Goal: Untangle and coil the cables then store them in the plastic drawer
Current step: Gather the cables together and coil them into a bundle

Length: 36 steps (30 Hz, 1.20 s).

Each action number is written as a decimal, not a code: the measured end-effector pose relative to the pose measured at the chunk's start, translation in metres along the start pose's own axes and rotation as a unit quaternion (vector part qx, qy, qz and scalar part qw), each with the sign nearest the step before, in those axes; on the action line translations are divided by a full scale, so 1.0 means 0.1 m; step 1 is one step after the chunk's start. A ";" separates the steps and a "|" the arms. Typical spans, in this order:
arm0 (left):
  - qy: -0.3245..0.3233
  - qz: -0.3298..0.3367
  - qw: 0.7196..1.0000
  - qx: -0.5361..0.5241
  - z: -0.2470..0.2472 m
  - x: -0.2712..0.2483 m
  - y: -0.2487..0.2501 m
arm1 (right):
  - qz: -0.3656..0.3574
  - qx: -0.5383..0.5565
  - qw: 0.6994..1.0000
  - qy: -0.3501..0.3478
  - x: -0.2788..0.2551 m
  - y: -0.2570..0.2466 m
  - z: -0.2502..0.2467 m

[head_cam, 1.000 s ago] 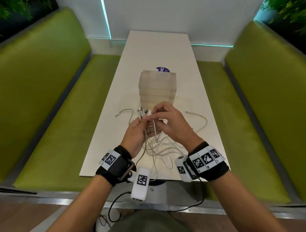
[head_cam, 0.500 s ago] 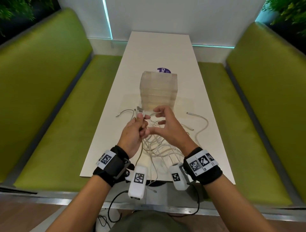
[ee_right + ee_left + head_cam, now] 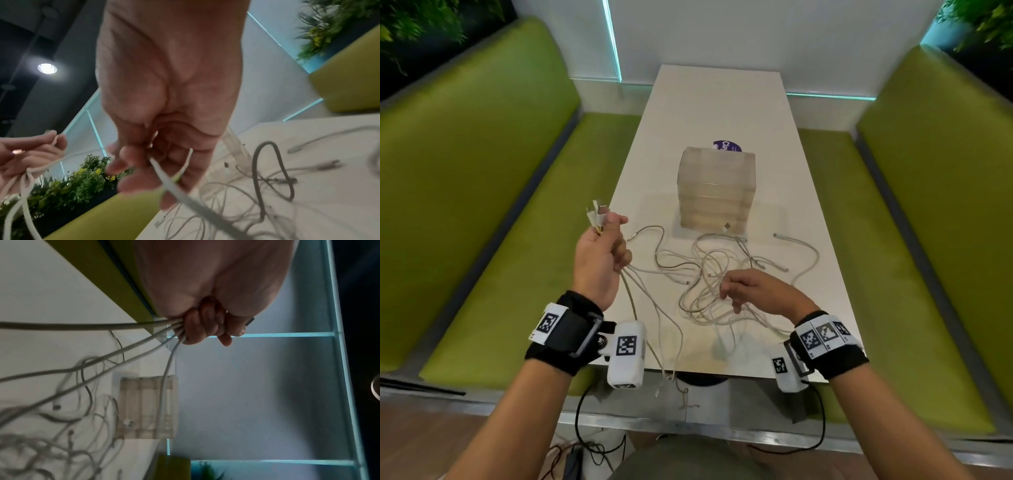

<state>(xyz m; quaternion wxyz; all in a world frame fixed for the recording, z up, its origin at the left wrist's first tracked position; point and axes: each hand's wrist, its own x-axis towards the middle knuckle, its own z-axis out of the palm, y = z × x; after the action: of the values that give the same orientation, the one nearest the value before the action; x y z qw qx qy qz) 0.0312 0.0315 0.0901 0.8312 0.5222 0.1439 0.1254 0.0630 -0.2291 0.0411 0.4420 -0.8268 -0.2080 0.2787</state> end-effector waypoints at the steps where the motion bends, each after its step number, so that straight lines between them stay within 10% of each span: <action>1: -0.006 -0.007 1.000 0.026 -0.01 -0.02 -0.03 | -0.010 0.059 0.998 0.034 0.00 -0.02 0.01; 9: -0.168 -0.072 0.971 0.155 0.35 -0.39 -0.48 | -0.079 0.221 0.957 0.170 0.09 -0.55 0.26; 20: -0.075 -0.085 0.993 0.028 0.37 -0.31 -0.38 | -0.058 0.025 0.998 0.001 0.03 -0.48 0.22; 28: -0.003 -0.013 0.998 -0.059 0.06 0.00 0.05 | -0.029 -0.054 0.990 0.128 0.13 0.21 -0.10; 36: -0.091 -0.072 0.968 0.223 0.26 -0.24 -0.41 | -0.094 0.008 0.984 0.154 0.15 -0.19 -0.02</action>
<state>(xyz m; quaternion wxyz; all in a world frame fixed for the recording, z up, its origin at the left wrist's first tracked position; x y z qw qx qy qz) 0.0209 -0.0158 0.0664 0.7101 0.6919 0.1289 -0.0185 0.0741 -0.2111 0.0536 0.4999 -0.8330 -0.2115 0.1067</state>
